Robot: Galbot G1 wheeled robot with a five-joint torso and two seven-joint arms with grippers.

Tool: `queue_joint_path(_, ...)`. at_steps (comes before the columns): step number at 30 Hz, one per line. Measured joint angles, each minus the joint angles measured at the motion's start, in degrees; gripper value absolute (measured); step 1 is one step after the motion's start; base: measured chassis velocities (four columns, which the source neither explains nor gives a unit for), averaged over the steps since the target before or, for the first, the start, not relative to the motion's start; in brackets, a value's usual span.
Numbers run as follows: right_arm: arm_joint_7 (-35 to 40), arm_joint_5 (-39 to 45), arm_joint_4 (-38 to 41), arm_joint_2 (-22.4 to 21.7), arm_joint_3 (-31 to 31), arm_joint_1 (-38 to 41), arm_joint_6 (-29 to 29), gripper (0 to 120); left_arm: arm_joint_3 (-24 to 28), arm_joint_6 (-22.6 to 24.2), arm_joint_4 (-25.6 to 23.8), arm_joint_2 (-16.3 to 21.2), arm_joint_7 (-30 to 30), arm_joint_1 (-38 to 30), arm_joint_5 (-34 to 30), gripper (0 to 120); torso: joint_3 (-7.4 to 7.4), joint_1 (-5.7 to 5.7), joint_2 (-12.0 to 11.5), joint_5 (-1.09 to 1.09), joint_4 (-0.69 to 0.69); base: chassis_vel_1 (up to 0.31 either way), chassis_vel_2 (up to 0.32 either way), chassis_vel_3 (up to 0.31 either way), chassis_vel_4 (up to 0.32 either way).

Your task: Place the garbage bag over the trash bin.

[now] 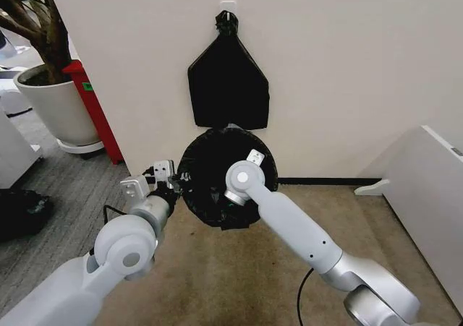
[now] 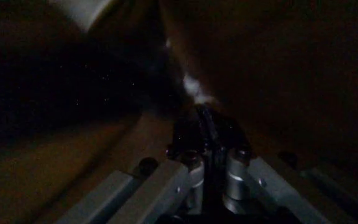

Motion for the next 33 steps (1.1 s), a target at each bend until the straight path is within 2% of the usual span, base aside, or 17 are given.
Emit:
queue_joint_path(5, 1.99, 3.59, 5.07, -1.3, -1.98, 1.1, 0.61, 0, 0.44, 0.08, 0.9, -0.45, -0.11, -0.53, 0.09, 0, 0.0, 0.0, 0.01, 0.0, 0.01, 0.0, 0.0, 0.0, 0.0)
queue_joint_path(9, 2.06, 4.16, 6.26, -1.5, -2.77, 0.69, 0.51, 0, 0.54, 0.14, 1.13, -0.61, -0.15, -0.69, 0.1, 0, -0.01, 0.0, 0.01, 0.0, 0.0, 0.0, 0.0, 0.0, 0.0)
queue_joint_path(15, 2.0, 5.08, 6.35, -1.85, -3.48, -0.61, -0.97, 0, 0.53, 0.19, 1.14, -0.58, -0.16, -0.71, 0.11, 0, -0.01, 0.0, 0.01, -0.01, 0.01, 0.0, 0.0, 0.0, 0.0)
queue_joint_path(26, 0.89, 2.41, 1.17, -0.33, -2.47, -2.64, -3.07, 0, 0.58, 0.24, 0.85, -0.65, -0.15, -1.2, 0.0, 0, 0.0, 0.0, 0.01, 0.0, 0.01, 0.0, 0.0, 0.0, 0.0)
queue_joint_path(33, 3.01, 5.28, 6.55, -2.51, -4.46, -0.01, -1.39, 0, 0.58, 0.26, 1.38, -0.92, 0.02, -1.06, 0.34, 0, 0.0, 0.0, 0.01, -0.02, 0.0, 0.0, 0.0, 0.0, 0.0)
